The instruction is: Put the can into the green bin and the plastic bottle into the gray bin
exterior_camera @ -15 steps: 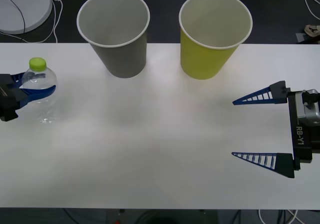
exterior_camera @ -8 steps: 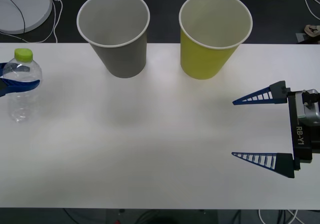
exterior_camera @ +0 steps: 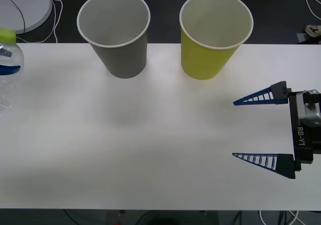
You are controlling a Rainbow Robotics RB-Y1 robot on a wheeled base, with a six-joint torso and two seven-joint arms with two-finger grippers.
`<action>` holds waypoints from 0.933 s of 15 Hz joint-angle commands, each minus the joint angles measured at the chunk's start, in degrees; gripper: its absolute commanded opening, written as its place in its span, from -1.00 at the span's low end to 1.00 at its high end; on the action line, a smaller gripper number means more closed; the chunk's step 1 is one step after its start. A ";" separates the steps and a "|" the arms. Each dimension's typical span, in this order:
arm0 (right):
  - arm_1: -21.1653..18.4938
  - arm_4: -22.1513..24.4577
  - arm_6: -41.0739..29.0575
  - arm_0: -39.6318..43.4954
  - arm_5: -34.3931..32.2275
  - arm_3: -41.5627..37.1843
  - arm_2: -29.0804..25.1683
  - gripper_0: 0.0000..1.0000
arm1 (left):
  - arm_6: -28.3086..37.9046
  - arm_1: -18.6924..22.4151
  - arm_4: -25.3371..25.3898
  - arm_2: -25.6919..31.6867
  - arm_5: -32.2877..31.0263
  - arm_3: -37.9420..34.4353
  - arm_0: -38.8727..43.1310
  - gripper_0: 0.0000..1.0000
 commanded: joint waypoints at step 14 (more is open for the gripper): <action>0.00 0.00 0.00 0.00 0.00 0.00 0.00 1.00 | 4.05 0.31 -7.42 -18.49 -11.56 12.40 -34.47 -1.00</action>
